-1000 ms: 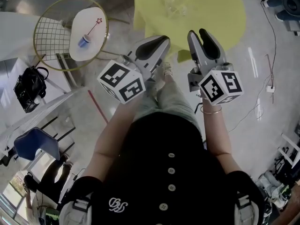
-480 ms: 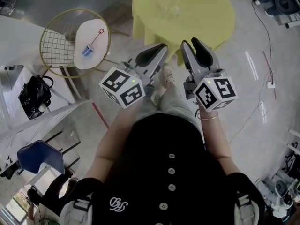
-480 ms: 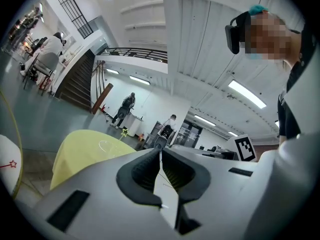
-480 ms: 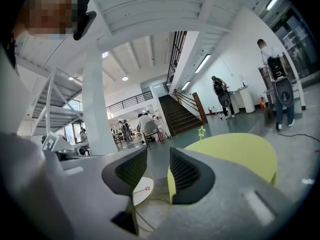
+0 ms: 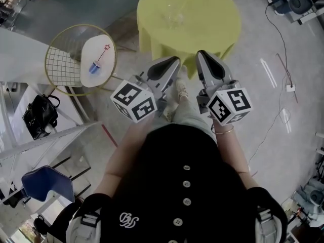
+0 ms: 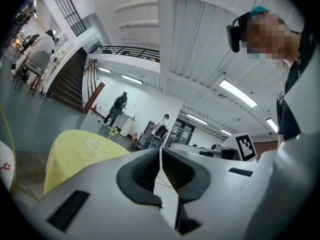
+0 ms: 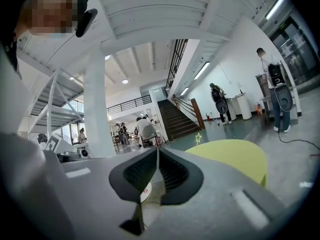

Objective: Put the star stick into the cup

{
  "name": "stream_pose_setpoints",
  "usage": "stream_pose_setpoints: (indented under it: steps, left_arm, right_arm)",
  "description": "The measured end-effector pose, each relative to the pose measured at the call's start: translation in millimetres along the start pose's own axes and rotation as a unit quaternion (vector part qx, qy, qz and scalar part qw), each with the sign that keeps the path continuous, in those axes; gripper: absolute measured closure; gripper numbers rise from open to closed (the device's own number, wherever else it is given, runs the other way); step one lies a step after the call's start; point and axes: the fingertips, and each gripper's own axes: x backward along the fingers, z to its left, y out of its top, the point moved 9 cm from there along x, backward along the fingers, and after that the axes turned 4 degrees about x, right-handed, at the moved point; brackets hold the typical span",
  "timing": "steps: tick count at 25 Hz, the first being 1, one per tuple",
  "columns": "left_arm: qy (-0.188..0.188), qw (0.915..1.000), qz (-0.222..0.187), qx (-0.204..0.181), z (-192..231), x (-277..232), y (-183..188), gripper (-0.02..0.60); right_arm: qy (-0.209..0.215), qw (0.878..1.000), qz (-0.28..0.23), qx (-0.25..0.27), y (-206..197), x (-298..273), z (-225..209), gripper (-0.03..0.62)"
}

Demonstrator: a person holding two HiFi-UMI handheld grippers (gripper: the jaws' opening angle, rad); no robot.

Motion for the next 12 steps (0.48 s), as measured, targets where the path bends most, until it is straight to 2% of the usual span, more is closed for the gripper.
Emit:
stream_pose_setpoints:
  steps: [12]
  left_arm:
    - [0.004,0.9999,-0.009,-0.008,-11,9,-4,0.558]
  right_arm:
    - [0.013,1.000,-0.006,0.009,-2,14,15,0.591]
